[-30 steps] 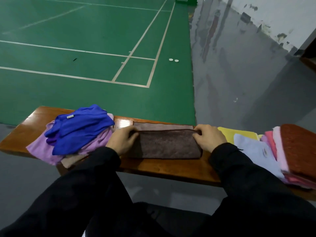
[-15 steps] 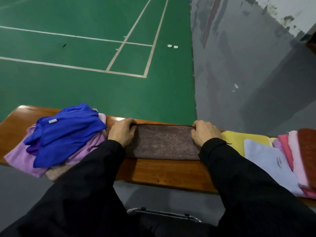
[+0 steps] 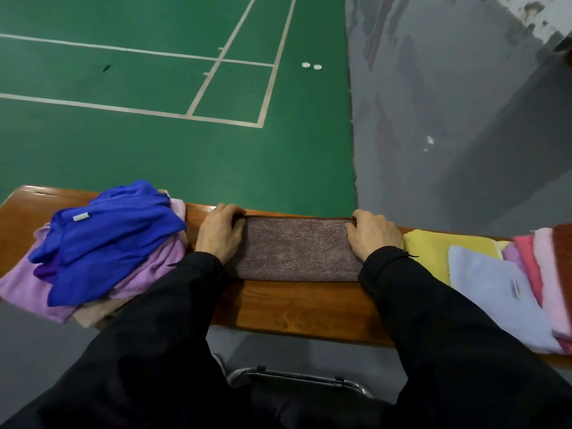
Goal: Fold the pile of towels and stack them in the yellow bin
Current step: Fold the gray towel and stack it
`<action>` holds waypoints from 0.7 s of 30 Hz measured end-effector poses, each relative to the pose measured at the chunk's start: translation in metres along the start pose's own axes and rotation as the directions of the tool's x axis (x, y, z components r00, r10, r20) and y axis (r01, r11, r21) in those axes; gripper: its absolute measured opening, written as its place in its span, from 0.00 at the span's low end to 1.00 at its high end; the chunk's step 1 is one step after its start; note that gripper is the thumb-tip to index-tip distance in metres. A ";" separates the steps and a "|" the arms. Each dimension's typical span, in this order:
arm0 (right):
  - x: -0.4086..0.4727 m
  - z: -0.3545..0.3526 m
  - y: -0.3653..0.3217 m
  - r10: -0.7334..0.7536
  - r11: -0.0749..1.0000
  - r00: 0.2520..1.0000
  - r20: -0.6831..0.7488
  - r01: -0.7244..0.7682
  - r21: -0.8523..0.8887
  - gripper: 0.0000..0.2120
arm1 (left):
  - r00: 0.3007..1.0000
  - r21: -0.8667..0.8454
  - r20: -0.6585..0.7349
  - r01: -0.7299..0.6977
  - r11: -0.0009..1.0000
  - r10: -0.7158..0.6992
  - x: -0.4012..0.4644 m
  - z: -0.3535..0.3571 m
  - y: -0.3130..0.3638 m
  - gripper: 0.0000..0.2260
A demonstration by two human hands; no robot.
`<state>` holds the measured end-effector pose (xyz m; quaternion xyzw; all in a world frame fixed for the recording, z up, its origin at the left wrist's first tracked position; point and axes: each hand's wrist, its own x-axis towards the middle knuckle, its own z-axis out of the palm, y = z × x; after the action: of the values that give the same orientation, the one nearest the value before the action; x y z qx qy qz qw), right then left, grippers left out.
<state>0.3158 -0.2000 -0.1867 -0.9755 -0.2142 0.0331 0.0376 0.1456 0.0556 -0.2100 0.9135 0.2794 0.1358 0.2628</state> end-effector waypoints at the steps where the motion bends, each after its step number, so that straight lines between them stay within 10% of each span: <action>1: -0.001 0.000 0.000 0.009 1.000 1.000 -0.024 -0.008 0.025 0.16 | 1.000 -0.003 -0.005 0.027 1.000 -0.027 -0.001 0.002 0.001 0.13; 9: -0.047 0.015 -0.033 -0.453 0.888 0.862 -0.228 0.460 -0.026 0.24 | 0.937 0.063 -0.064 0.348 0.935 -0.344 -0.058 0.018 0.015 0.30; 18: -0.080 0.050 -0.036 -0.362 0.929 0.913 0.191 0.370 -0.008 0.33 | 0.878 0.127 0.058 0.465 0.876 -0.475 -0.074 0.010 0.039 0.20; 21: -0.101 0.051 -0.033 -0.349 0.935 0.918 0.187 0.355 0.002 0.34 | 0.900 -0.174 0.127 0.433 0.884 -0.416 -0.098 0.005 0.041 0.09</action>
<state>0.2066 -0.2090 -0.2294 -0.9142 -0.3892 0.1124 0.0072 0.0870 -0.0324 -0.2014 0.8042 0.4463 0.0628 0.3874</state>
